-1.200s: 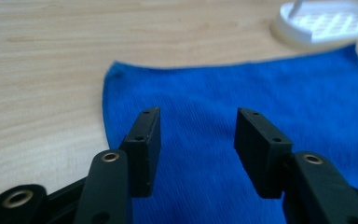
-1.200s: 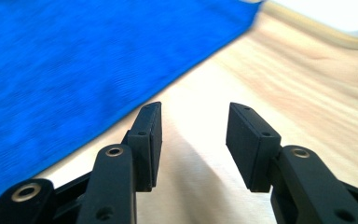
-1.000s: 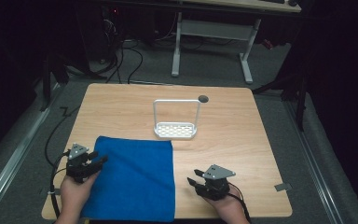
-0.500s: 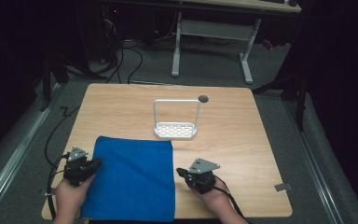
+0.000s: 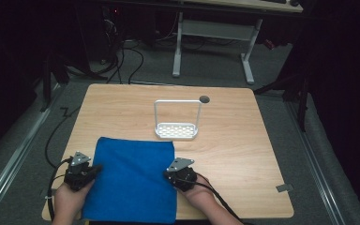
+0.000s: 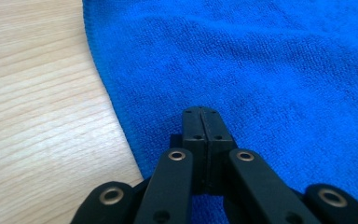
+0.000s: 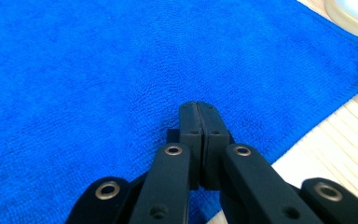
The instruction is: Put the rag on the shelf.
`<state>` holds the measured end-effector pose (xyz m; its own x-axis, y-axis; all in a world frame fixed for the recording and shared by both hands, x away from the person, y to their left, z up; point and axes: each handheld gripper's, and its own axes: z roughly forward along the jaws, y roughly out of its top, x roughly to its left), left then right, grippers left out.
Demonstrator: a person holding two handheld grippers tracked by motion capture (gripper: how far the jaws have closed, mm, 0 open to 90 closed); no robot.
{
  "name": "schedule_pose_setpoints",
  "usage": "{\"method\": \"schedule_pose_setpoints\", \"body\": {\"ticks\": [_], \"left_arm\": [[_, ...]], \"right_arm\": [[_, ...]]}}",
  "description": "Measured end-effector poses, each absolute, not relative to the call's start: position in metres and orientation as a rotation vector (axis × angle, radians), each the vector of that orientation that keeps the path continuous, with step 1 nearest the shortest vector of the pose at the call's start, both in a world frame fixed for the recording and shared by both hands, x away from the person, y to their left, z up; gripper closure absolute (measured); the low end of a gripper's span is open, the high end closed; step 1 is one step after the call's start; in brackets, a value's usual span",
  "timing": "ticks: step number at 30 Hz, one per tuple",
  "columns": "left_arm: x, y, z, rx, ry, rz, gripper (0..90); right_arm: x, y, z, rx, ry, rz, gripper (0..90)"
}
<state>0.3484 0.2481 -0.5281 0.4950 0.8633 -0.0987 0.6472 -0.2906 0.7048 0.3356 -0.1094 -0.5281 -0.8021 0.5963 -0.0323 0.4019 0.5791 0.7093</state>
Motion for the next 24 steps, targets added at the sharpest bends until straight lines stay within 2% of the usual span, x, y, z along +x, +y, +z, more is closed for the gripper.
{"method": "schedule_pose_setpoints", "body": {"ticks": [24], "left_arm": [[0.330, 0.161, -0.527, 2.177, 0.903, 0.237, 87.7]], "right_arm": [[0.311, -0.209, -0.525, 1.020, 2.462, 0.995, 90.0]]}}
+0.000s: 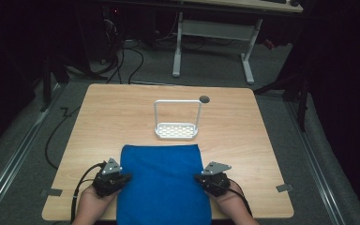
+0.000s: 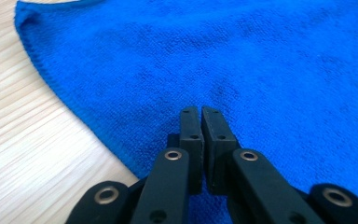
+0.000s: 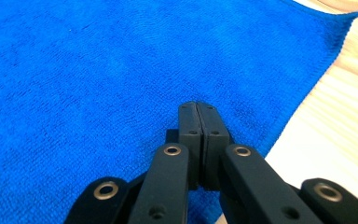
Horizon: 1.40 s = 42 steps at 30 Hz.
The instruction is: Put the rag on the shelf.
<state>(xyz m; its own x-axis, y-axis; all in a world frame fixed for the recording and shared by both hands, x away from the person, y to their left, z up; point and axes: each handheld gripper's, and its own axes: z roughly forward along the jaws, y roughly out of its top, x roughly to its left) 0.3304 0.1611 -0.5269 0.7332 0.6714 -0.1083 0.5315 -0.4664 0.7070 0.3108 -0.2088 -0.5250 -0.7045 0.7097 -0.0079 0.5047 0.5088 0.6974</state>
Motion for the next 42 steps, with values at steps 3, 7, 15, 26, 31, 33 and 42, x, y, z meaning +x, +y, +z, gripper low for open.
{"method": "schedule_pose_setpoints", "body": {"ticks": [3, 7, 15, 26, 31, 33, 42], "left_arm": [[0.331, 0.148, -0.528, 2.171, 0.877, 0.221, 87.6], [0.333, 0.130, -0.528, 2.188, 0.839, 0.229, 87.2], [0.332, 0.108, -0.529, 2.200, 0.771, 0.256, 85.9], [0.332, 0.119, -0.530, 2.192, 0.767, 0.251, 86.1], [0.331, 0.120, -0.529, 2.175, 0.787, 0.242, 79.7], [0.331, 0.122, -0.527, 2.155, 0.798, 0.280, 77.1], [0.360, 0.137, -0.526, 2.026, 0.973, 0.429, 63.6]], "right_arm": [[0.308, -0.221, -0.525, 1.045, 2.448, 0.989, 89.8], [0.302, -0.237, -0.524, 1.082, 2.424, 0.975, 89.5], [0.291, -0.266, -0.523, 1.161, 2.375, 0.963, 87.9], [0.296, -0.274, -0.523, 1.222, 2.326, 0.942, 85.5], [0.301, -0.282, -0.523, 1.282, 2.278, 1.001, 78.2], [0.302, -0.284, -0.523, 1.294, 2.260, 1.020, 74.3], [0.304, -0.280, -0.521, 1.256, 2.221, 1.039, 66.3]]}}
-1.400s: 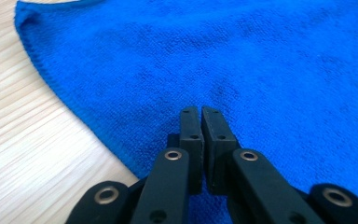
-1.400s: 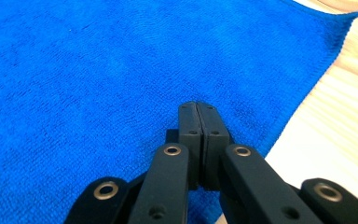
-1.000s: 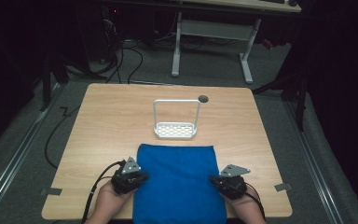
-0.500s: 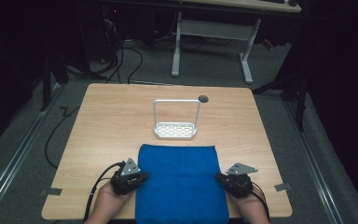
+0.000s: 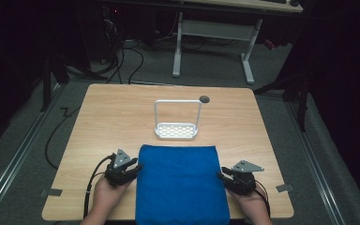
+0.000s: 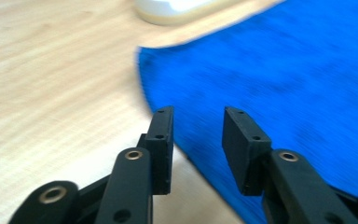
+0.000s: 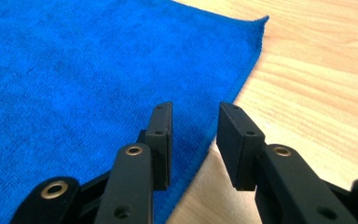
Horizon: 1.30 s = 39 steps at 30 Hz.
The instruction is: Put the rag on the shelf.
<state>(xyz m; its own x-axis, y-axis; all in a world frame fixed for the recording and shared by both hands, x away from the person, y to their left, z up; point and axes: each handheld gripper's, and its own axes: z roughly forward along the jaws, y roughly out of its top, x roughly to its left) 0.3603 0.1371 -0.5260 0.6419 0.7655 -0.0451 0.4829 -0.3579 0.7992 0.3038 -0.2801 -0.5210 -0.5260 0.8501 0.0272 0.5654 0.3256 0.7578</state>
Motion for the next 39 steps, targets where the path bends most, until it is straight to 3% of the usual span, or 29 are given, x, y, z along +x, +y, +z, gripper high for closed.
{"method": "schedule_pose_setpoints", "body": {"ticks": [16, 24, 39], "left_arm": [[0.416, 0.110, -0.533, 2.083, 1.035, 0.494, 61.2], [0.419, 0.113, -0.533, 2.069, 1.050, 0.445, 79.8], [0.417, 0.120, -0.533, 2.007, 1.045, 0.383, 81.1]], "right_arm": [[0.303, -0.281, -0.522, 1.270, 2.214, 1.047, 62.2], [0.305, -0.280, -0.523, 1.283, 2.204, 1.056, 61.5], [0.325, -0.281, -0.523, 1.371, 2.139, 1.053, 53.8]]}}
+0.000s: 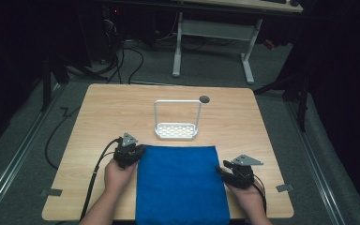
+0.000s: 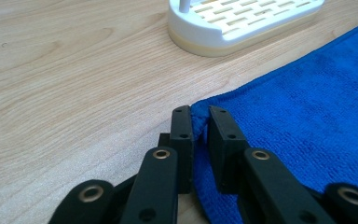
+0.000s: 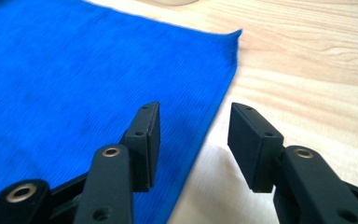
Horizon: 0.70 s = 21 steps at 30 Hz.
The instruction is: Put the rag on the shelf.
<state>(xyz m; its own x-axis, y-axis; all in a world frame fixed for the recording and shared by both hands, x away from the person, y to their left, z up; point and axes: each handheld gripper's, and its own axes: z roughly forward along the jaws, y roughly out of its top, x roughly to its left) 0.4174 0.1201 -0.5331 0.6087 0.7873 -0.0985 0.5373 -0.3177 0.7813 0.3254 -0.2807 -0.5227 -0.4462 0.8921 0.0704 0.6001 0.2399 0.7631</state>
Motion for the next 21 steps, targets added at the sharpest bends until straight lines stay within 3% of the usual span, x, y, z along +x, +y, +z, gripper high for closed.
{"method": "schedule_pose_setpoints", "body": {"ticks": [2, 17, 21], "left_arm": [[0.417, 0.120, -0.533, 2.012, 1.040, 0.382, 81.3], [0.417, 0.119, -0.534, 2.019, 1.039, 0.376, 81.8], [0.417, 0.120, -0.534, 2.023, 1.035, 0.374, 81.9]], "right_arm": [[0.335, -0.280, -0.521, 1.380, 2.124, 1.043, 51.2], [0.397, -0.262, -0.529, 1.405, 2.144, 0.966, 55.0], [0.397, -0.261, -0.531, 1.391, 2.121, 0.952, 63.0]]}}
